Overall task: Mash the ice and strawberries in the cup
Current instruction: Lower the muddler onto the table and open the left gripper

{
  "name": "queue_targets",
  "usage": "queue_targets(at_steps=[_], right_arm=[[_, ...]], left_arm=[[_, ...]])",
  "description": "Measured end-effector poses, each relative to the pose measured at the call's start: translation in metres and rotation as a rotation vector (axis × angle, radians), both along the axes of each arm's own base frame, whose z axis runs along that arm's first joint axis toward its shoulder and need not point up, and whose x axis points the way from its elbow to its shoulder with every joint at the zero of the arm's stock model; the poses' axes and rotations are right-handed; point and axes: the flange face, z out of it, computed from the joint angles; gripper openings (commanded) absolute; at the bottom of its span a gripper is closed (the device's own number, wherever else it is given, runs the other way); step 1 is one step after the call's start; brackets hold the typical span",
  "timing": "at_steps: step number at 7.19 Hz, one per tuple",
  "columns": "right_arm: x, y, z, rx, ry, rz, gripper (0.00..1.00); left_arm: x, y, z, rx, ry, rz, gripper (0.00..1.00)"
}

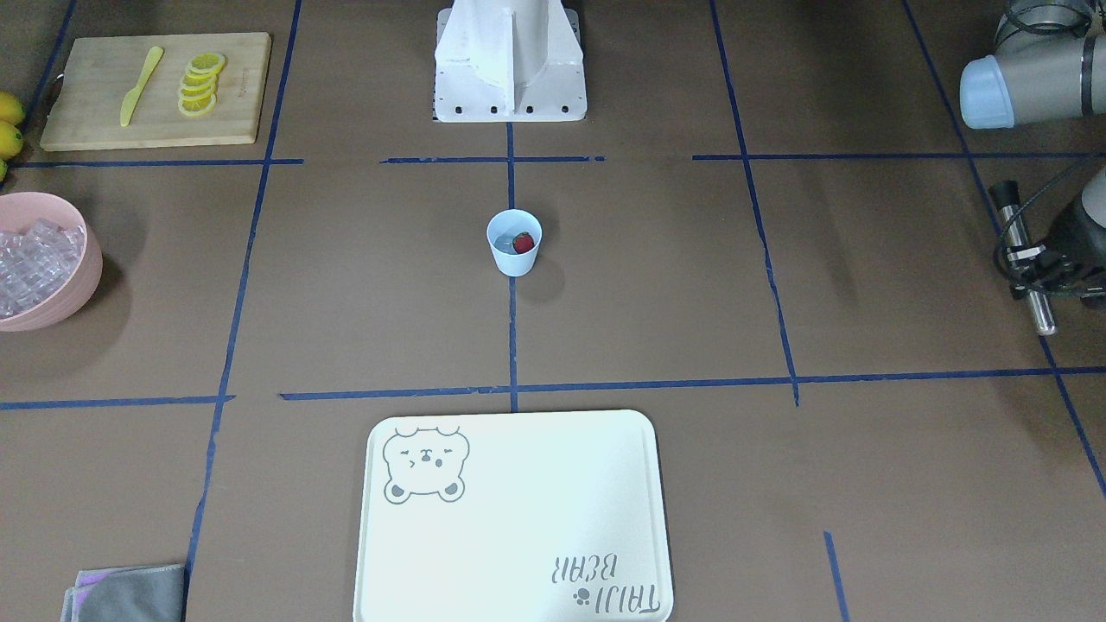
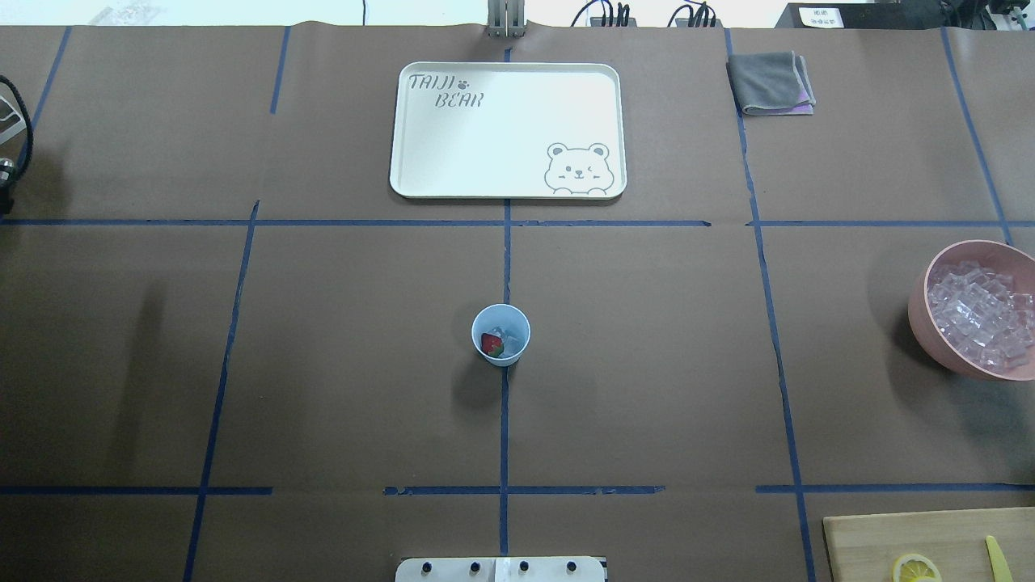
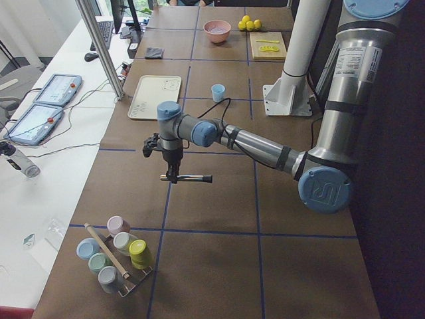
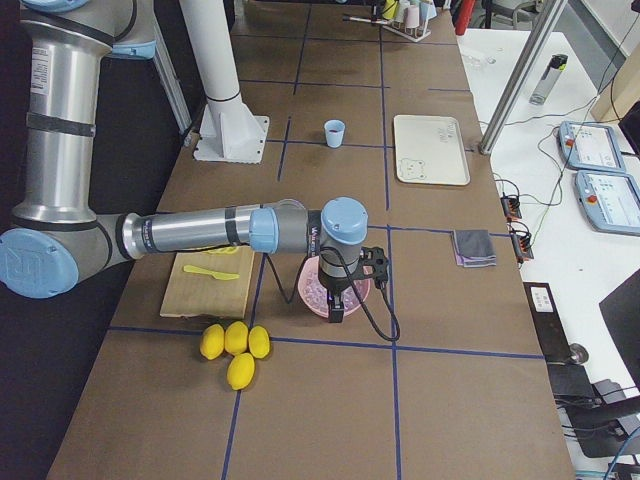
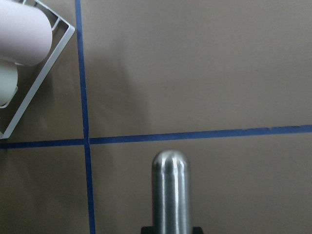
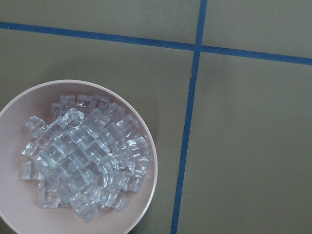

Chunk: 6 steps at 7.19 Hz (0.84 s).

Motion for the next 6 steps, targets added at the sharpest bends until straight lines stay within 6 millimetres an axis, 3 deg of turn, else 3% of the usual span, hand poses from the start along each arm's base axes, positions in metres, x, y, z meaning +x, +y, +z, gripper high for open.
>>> queue_targets(at_steps=[1,3,5,6], right_arm=[[0.0,0.0,0.0,-0.001,0.0,0.0,0.99],[0.0,0.0,0.0,0.0,0.0,0.0,0.99],[0.0,0.0,0.0,0.0,0.0,0.001,0.99],[0.0,-0.001,-0.001,0.0,0.0,0.001,0.99]], left_arm=[[0.001,0.001,0.03,-0.009,0.006,-0.019,0.02],[-0.001,0.011,0.07,-0.014,0.036,-0.099,0.03],[0.003,0.018,0.087,-0.013,0.065,-0.152,0.04],[0.015,0.021,0.093,-0.001,0.076,-0.14,0.04]])
